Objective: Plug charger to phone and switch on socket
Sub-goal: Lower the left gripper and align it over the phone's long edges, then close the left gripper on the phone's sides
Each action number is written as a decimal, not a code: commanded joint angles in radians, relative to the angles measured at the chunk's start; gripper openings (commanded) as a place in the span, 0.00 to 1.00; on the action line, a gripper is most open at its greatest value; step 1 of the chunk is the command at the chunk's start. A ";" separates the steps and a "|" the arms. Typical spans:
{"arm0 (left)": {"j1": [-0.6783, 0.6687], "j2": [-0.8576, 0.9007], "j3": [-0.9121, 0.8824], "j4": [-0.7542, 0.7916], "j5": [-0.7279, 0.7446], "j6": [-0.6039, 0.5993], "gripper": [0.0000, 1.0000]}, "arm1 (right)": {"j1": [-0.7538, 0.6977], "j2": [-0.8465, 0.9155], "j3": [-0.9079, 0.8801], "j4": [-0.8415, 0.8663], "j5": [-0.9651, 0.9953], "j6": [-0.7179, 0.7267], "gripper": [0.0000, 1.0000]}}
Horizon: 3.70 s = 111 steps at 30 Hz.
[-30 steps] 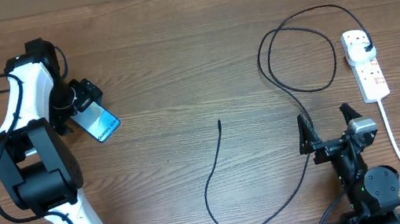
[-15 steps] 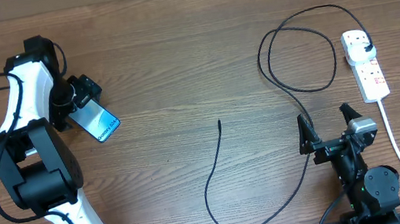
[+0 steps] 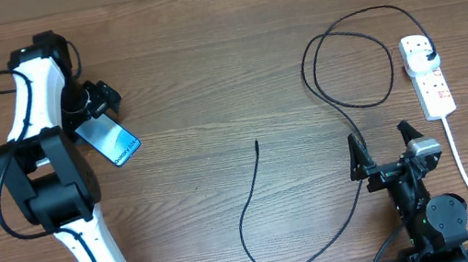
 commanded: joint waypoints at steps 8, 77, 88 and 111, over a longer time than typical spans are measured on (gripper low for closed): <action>-0.007 0.017 0.016 0.003 -0.004 -0.002 1.00 | 0.005 -0.009 -0.011 0.005 0.010 -0.004 1.00; -0.011 0.017 -0.140 0.120 0.008 0.032 1.00 | 0.005 -0.009 -0.011 0.005 0.010 -0.004 1.00; -0.053 0.017 -0.142 0.118 -0.001 -0.003 0.99 | 0.005 -0.009 -0.011 0.005 0.010 -0.004 1.00; -0.060 0.017 -0.143 0.137 0.009 -0.061 0.99 | 0.005 -0.009 -0.011 0.005 0.010 -0.004 1.00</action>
